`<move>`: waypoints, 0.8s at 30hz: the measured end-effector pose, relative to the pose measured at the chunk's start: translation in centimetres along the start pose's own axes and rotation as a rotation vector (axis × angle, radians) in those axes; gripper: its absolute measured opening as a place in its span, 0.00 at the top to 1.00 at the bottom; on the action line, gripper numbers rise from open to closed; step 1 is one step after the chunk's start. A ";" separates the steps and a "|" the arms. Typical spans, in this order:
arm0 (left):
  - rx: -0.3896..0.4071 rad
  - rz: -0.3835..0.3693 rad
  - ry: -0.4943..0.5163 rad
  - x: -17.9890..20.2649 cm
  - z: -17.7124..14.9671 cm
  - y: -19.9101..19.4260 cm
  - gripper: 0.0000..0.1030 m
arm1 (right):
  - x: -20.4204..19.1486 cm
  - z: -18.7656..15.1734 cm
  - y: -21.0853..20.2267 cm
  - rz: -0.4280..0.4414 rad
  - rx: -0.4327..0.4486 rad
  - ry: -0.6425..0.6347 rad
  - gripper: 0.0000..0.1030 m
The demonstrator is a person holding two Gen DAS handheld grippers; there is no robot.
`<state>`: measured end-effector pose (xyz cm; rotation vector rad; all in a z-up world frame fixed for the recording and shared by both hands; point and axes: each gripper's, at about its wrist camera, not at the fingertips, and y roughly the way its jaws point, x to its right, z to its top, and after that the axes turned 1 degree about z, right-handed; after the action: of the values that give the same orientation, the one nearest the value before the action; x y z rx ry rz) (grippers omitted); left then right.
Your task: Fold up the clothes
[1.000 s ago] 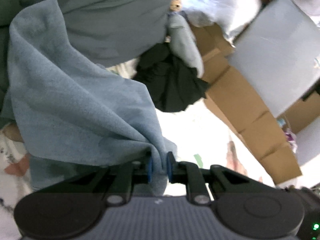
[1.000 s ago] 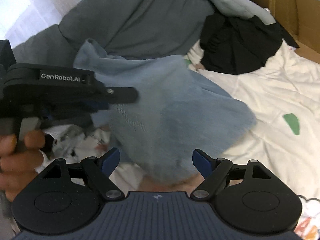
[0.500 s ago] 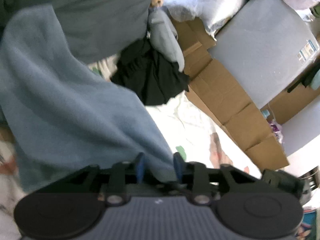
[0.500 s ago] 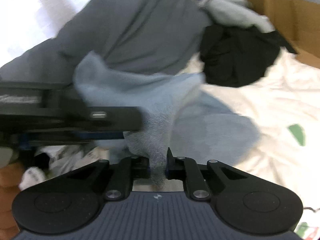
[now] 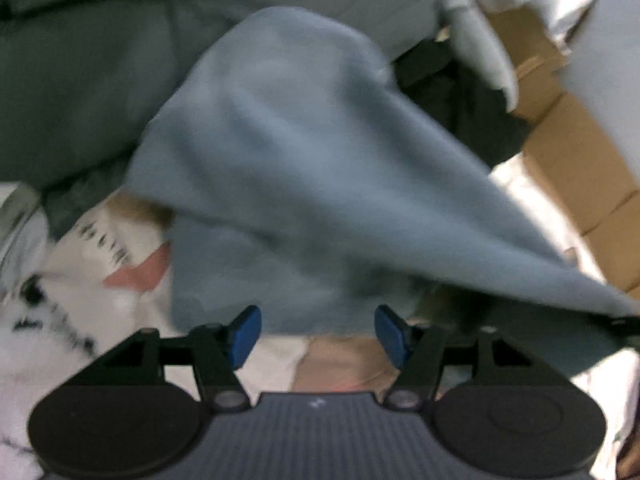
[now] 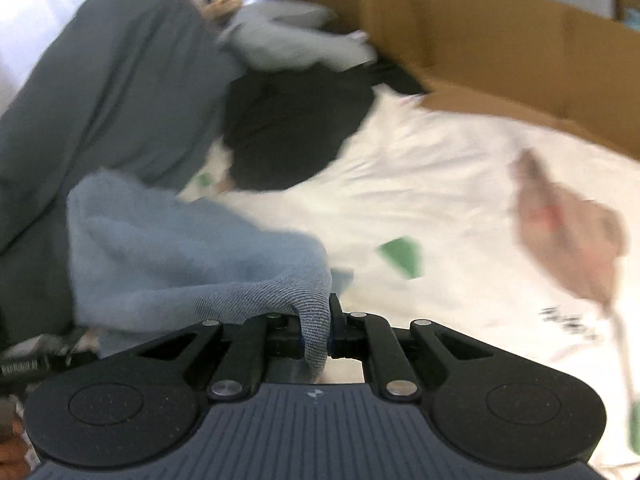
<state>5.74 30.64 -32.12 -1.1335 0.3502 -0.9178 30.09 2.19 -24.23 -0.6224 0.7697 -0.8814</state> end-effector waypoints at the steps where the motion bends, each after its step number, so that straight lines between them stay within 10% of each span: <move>1: -0.017 0.020 -0.008 -0.4 -0.3 0.4 0.36 | 1.0 0.2 -0.4 -0.025 0.004 0.009 0.94; 24: -0.089 0.062 -0.084 -2.6 -3.4 4.6 0.28 | 18.5 6.2 -8.2 -0.482 0.045 0.094 0.94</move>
<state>3.96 31.08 -38.18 -1.2326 0.3587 -0.8041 38.99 -16.62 -20.54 -0.7453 0.6916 -1.3740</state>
